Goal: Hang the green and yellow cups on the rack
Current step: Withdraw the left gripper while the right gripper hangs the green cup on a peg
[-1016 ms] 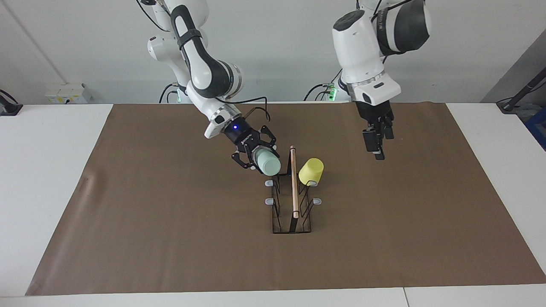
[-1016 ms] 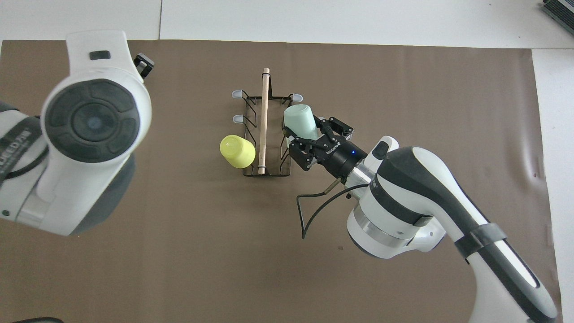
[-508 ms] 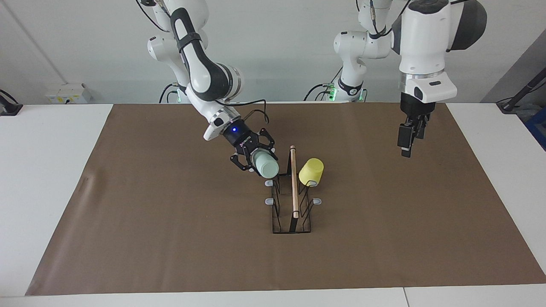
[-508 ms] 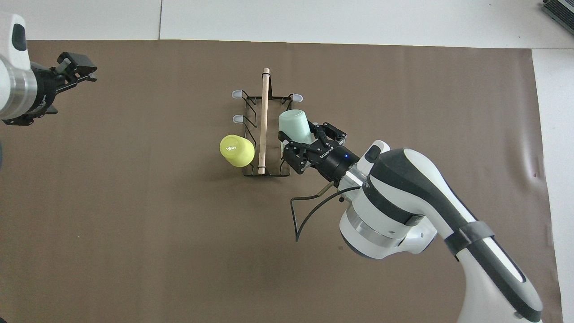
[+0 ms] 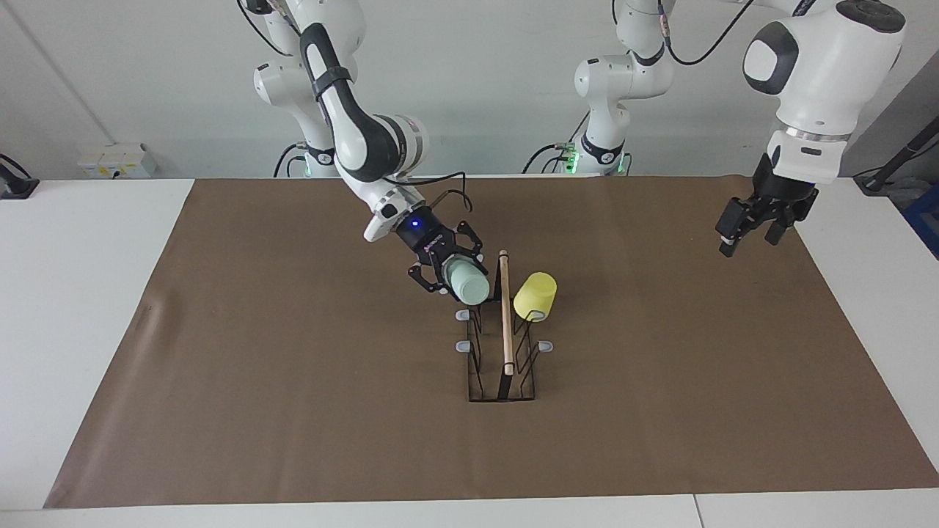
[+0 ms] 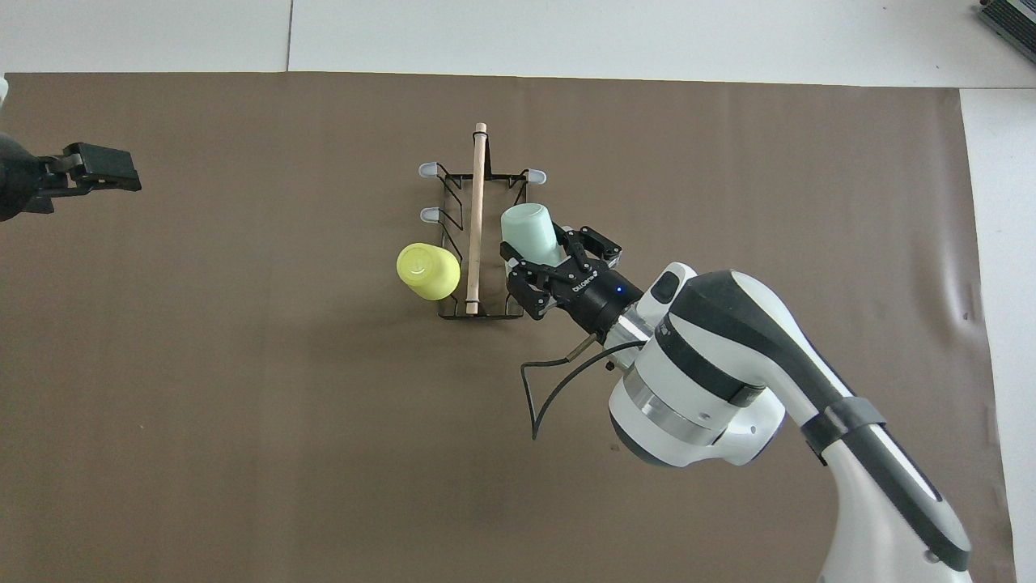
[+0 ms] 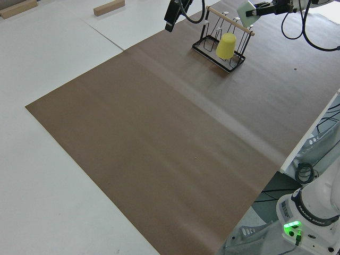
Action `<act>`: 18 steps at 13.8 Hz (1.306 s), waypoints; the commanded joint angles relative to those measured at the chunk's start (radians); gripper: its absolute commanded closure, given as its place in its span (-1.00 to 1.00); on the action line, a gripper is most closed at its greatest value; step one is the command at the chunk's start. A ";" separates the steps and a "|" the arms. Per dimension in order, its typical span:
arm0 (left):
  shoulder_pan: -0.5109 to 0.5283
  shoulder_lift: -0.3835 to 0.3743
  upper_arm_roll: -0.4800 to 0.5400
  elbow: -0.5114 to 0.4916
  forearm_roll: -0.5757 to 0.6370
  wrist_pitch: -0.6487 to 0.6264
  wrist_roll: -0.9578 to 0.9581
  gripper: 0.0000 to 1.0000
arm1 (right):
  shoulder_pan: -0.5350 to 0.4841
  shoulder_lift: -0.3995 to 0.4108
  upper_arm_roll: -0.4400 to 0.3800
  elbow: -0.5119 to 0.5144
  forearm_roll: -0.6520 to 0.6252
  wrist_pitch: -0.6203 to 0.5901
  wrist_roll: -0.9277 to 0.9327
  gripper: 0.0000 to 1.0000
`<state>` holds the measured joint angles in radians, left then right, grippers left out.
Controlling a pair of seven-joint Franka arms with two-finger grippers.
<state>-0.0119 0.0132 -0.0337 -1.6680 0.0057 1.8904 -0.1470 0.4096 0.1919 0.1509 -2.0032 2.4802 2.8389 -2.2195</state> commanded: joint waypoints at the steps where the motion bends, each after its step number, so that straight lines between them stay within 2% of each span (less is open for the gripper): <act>1: 0.006 -0.042 -0.008 -0.003 -0.015 -0.120 0.180 -1.00 | -0.014 -0.028 0.003 -0.064 0.058 -0.027 -0.078 1.00; 3: 0.006 -0.050 -0.020 0.011 -0.013 -0.227 0.196 -1.00 | -0.021 -0.025 0.003 -0.107 0.132 -0.113 -0.141 1.00; 5: 0.009 -0.091 -0.040 0.008 -0.015 -0.270 0.195 -1.00 | -0.022 -0.026 0.003 -0.126 0.183 -0.127 -0.178 1.00; 8: 0.056 -0.085 -0.093 0.030 -0.013 -0.352 0.195 -1.00 | -0.017 -0.015 0.003 -0.129 0.217 -0.134 -0.201 1.00; 10: 0.050 -0.085 -0.086 0.036 -0.010 -0.364 0.195 -1.00 | -0.020 -0.005 0.003 -0.129 0.223 -0.138 -0.201 1.00; 11: 0.053 -0.082 -0.086 0.051 -0.010 -0.376 0.195 -1.00 | -0.021 -0.005 0.003 -0.127 0.230 -0.133 -0.201 0.40; 13: 0.056 -0.076 -0.086 0.071 -0.015 -0.384 0.196 -1.00 | -0.020 -0.005 0.003 -0.126 0.240 -0.128 -0.201 -0.99; 16: 0.052 -0.087 -0.084 0.045 -0.013 -0.375 0.185 -1.00 | -0.023 0.000 0.004 -0.114 0.238 -0.118 -0.194 -1.00; 18: 0.044 -0.088 -0.084 0.042 -0.013 -0.382 0.185 -1.00 | -0.017 0.003 0.004 -0.089 0.237 -0.067 -0.190 -1.00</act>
<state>0.0215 -0.0734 -0.1084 -1.6285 0.0053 1.5322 0.0299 0.3995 0.1925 0.1490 -2.1146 2.5862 2.7315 -2.3278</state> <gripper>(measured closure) 0.000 0.000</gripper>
